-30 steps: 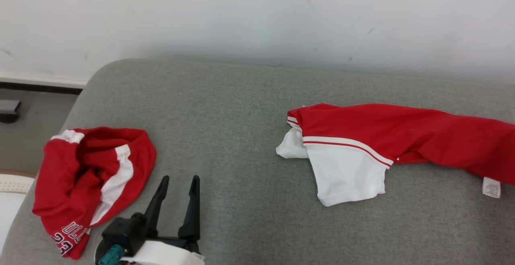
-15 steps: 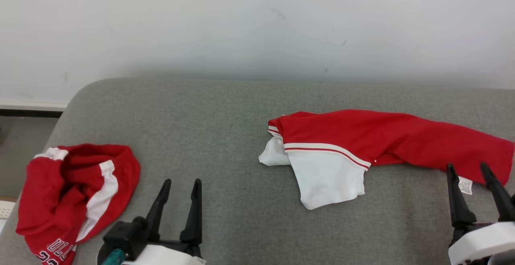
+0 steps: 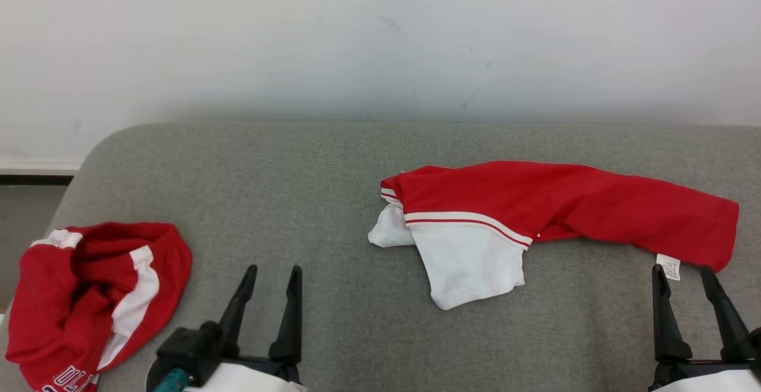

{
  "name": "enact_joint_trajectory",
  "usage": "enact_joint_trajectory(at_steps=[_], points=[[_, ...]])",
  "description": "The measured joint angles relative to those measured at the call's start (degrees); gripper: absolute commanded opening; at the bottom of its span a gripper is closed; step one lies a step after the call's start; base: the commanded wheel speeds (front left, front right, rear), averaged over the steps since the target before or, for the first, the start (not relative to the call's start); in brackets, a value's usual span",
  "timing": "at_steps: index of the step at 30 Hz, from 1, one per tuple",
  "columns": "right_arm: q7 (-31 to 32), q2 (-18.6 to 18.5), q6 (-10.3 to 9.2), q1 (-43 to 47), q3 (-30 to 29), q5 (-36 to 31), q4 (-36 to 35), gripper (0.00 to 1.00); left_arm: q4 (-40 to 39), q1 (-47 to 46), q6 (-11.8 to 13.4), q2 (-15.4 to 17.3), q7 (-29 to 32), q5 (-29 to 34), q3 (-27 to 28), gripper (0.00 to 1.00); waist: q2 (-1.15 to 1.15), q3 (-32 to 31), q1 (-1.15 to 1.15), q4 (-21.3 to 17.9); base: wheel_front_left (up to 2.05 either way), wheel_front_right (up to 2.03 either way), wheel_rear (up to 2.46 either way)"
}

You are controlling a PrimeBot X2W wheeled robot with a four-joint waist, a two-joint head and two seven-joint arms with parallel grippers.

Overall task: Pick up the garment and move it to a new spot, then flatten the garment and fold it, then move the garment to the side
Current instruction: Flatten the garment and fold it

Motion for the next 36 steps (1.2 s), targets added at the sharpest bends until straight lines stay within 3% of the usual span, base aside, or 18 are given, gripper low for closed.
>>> enact_joint_trajectory(at_steps=[7, 16, 20, 30, 31, 32, 33, 36], points=[[-1.54, 0.54, 0.0, -0.31, 1.46, 0.57, 1.74, 1.0, 5.41, -2.03, -2.45, 0.01, 0.74, -1.0, -5.47, 1.0, 0.0, 0.0, 0.0, -1.35, 0.0, 0.0, 0.0], [-3.0, 0.78, 0.0, -2.13, 2.96, 1.59, 4.25, 1.0, 16.41, -12.62, -4.24, -0.02, 14.47, -8.71, -14.35, 1.0, 0.0, 1.39, 0.0, -5.16, 0.0, 0.0, 0.0], [-3.52, 1.4, 0.0, -3.33, 3.94, 2.07, 5.28, 1.0, 21.18, -16.71, -4.31, -0.01, 18.33, -11.18, -15.71, 1.0, 0.0, 2.63, 0.01, -7.55, 0.0, 0.0, 0.0], [-4.53, 2.02, 0.0, -4.9, 5.19, 3.02, 7.28, 1.0, 31.94, -22.88, -4.25, 0.07, 20.14, -13.28, -17.28, 1.0, 0.0, 5.86, 0.0, -13.83, 0.0, 0.0, 0.0], [-4.54, 2.02, 0.0, -5.01, 5.08, 3.02, 7.36, 1.0, 32.43, -23.31, -4.26, 0.07, 19.94, -13.29, -17.62, 0.92, 0.0, 6.09, 0.0, -14.2, 0.0, 0.0, 0.0], [-4.56, 2.03, 0.0, -5.08, 5.03, 3.02, 7.44, 1.0, 32.72, -23.62, -4.31, 0.05, 19.25, -13.32, -17.95, 0.39, 0.0, 6.27, 0.0, -14.48, 0.0, 0.0, 0.0], [-4.59, 2.05, 0.0, -5.13, 4.98, 3.02, 7.53, 1.0, 32.93, -23.81, -4.31, 0.03, 18.39, -13.55, -18.16, 0.0, 0.0, 6.4, 0.0, -14.67, 0.0, 0.0, 0.0], [-4.66, 2.13, 0.0, -5.14, 4.64, 3.01, 7.81, 1.0, 33.39, -24.31, -4.32, 0.04, 17.6, -14.25, -19.31, 0.0, 0.0, 6.22, 0.01, -14.47, 0.0, 0.0, 0.0]])
